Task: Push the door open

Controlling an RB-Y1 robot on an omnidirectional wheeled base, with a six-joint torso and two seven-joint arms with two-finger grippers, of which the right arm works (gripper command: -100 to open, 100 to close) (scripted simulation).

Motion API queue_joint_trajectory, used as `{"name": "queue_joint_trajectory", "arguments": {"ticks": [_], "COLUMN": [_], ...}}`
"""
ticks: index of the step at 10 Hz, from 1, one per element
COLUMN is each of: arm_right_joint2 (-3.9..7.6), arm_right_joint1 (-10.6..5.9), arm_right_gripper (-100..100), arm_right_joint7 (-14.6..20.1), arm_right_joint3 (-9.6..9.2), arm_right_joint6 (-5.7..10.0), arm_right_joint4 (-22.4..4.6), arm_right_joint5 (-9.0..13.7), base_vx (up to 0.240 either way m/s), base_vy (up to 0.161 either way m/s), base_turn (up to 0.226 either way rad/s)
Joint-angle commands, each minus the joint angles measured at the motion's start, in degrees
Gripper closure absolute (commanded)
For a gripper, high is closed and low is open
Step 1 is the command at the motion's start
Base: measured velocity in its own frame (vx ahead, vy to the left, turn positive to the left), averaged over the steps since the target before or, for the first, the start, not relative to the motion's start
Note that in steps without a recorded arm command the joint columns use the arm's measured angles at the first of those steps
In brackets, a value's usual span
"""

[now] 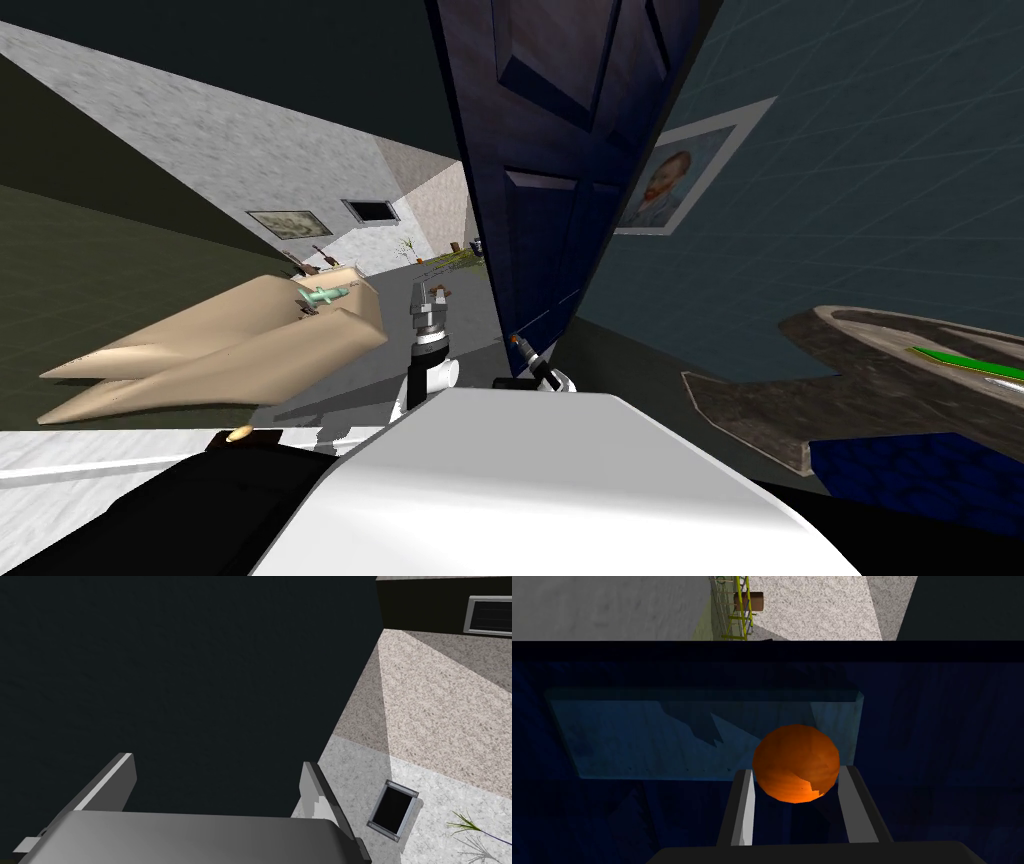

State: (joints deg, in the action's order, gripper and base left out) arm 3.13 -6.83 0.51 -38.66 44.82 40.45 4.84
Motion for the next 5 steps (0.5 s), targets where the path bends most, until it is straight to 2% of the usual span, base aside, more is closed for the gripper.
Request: {"name": "queue_joint_trajectory", "arguments": {"ticks": [1,2,3,4,5], "arm_right_joint2": [0.83,0.83,1.05,0.8,0.8], "arm_right_joint1": [-0.03,-0.03,-0.14,-0.17,-0.17], "arm_right_gripper": [100,100,100,-100,-100], "arm_right_joint7": [-0.4,-0.4,-0.7,-0.3,-0.3], "arm_right_joint3": [2.0,2.0,3.42,2.37,2.37], "arm_right_joint6": [-0.94,-0.94,-0.88,-0.72,-0.72], "arm_right_joint4": [0.7,0.7,0.5,0.7,0.7], "arm_right_joint5": [0.7,0.7,1.1,1.0,1.0], "base_vx": [0.157,0.128,0.135,-0.055,-0.135], "base_vy": [0.174,0.116,0.146,0.027,-0.059], "base_turn": [-0.079,-0.042,-0.042,-0.056,-0.002]}}
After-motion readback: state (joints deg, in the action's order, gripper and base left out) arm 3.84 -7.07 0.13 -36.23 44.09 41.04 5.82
